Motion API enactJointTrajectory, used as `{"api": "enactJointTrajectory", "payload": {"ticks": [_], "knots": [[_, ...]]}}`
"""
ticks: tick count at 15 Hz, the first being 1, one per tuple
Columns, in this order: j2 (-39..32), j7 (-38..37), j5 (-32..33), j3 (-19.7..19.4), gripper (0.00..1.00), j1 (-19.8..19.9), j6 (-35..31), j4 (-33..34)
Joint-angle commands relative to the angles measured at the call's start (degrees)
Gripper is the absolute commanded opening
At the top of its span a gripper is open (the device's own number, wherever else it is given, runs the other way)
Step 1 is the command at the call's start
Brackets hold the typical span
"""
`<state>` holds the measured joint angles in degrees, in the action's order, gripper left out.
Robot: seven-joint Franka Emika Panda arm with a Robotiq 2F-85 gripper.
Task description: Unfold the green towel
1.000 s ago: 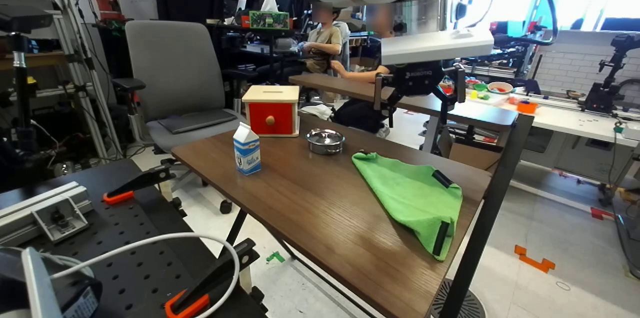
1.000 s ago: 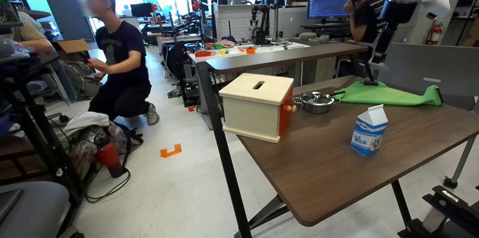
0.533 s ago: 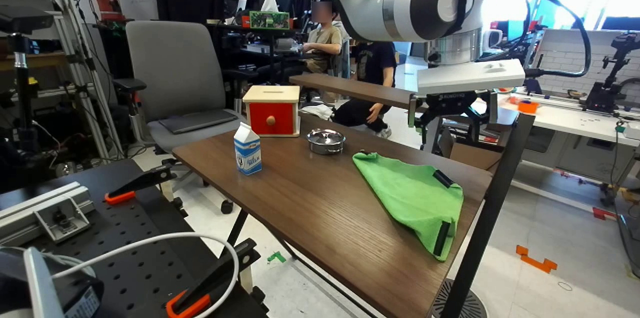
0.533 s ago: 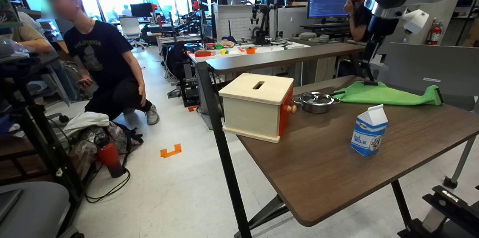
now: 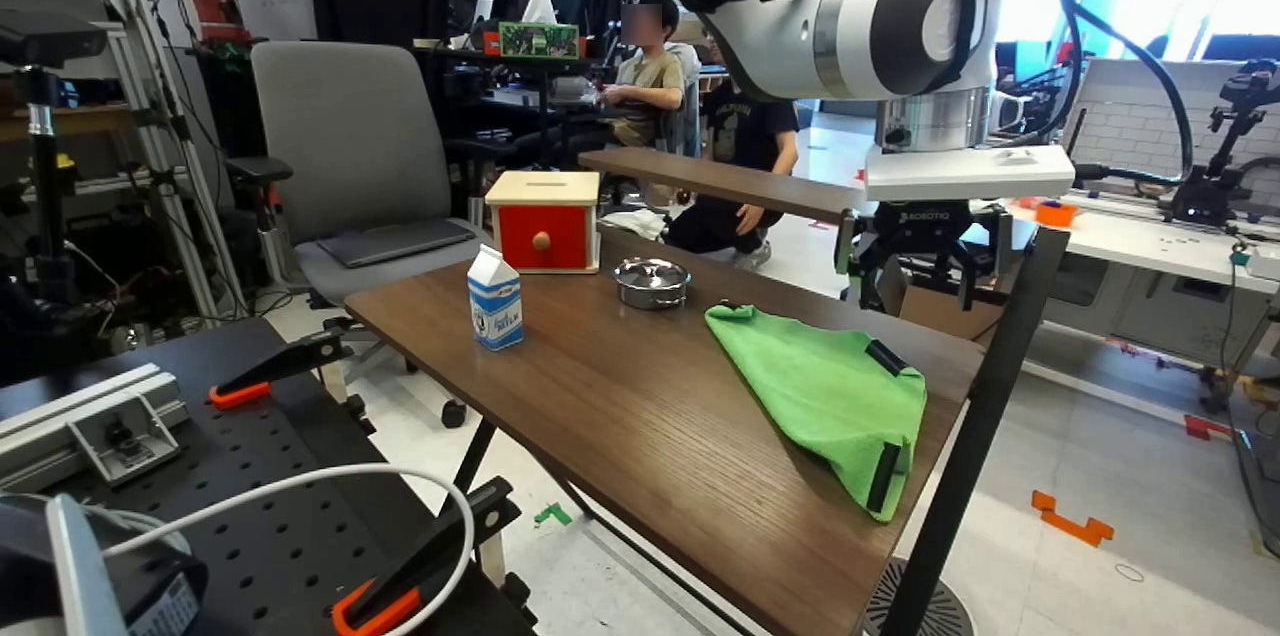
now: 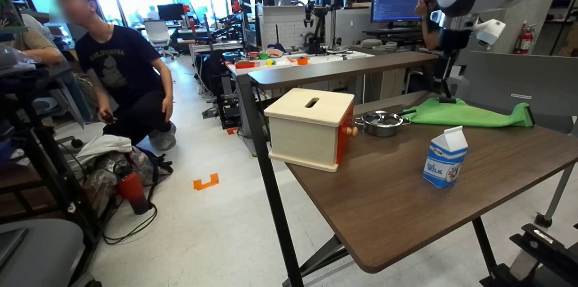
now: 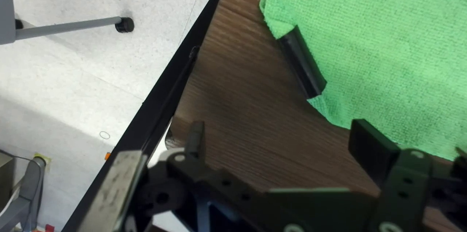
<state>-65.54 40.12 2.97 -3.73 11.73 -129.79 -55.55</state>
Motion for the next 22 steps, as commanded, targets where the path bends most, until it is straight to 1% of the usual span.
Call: {"api": "enactJointTrajectory", "payload": {"ticks": [1,5,8,15,18,19,20,22], "knots": [[-7.48,1.4,-0.04,0.0,1.0,0.79,7.46,13.04],[-8.88,7.31,-1.24,2.18,1.0,1.86,14.62,16.53],[-9.16,10.9,-0.52,4.15,1.0,2.37,17.75,17.76],[-11.5,14.18,-0.6,4.3,1.0,2.7,21.76,21.29],[-12.75,14.95,-0.48,4.1,1.0,2.94,22.41,22.62],[-12.49,15.21,-0.64,3.77,0.99,2.85,21.79,21.81],[-12.72,15.38,-0.64,3.75,0.97,2.9,21.78,22.02],[-12.97,15.37,-0.66,3.71,0.81,2.93,21.47,22.14]]}}
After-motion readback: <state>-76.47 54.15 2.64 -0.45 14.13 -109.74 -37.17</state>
